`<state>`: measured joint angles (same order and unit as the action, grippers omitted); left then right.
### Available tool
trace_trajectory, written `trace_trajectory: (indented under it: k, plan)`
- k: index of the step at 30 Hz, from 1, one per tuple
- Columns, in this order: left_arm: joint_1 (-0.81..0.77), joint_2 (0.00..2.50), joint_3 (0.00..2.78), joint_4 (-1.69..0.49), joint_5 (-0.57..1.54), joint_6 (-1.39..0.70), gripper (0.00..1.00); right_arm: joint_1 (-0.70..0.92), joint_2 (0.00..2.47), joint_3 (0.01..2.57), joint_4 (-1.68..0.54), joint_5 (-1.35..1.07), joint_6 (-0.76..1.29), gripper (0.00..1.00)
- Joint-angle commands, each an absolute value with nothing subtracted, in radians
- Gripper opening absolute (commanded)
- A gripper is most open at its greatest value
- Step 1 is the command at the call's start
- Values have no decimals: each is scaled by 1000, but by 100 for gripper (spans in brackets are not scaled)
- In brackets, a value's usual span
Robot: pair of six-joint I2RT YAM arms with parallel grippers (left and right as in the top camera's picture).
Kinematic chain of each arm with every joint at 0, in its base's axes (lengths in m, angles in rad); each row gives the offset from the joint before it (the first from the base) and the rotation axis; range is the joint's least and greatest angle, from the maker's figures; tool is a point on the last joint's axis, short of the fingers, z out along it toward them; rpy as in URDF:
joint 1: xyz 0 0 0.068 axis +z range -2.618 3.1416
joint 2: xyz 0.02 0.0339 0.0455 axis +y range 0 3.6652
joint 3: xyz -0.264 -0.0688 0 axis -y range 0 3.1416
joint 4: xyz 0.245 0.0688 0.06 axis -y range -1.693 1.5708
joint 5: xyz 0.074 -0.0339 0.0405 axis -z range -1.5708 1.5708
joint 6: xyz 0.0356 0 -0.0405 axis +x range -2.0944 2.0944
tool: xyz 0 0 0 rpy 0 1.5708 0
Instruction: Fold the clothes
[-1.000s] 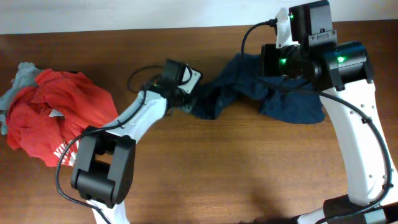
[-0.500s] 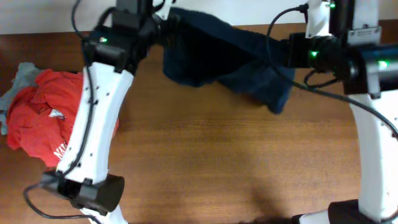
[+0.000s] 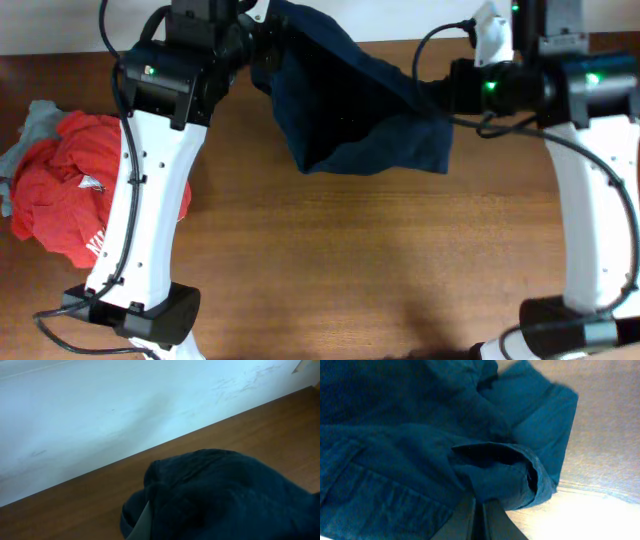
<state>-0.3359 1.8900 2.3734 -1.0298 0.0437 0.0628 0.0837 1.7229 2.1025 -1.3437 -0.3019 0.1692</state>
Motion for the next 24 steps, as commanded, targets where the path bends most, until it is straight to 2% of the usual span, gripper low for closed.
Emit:
trace_trajectory:
  k: [1,2,5,8,11,16,24]
  plan:
    - [-323,1897,2391,-1023,-8,53,1,59,1784,2096,-1355,-281,173,3]
    - [-326,1904,2391,-1029,-8,53,1,59,1795,2096,-1355,-282,172,10]
    - [-336,1928,2391,-1038,-8,52,1,59,1792,2096,-1359,-344,131,44]
    - [-340,1939,2391,-1037,-8,52,1,59,1771,2097,-1384,-357,127,62]
    - [-340,1955,2391,-1024,-9,52,1,75,1762,2096,-1442,-376,126,65]
    - [-336,1967,2391,-996,-19,52,1,206,1762,2096,-1465,-369,141,65]
    - [-302,1967,2391,-953,-62,45,1,516,1762,1987,-1309,-156,409,65]
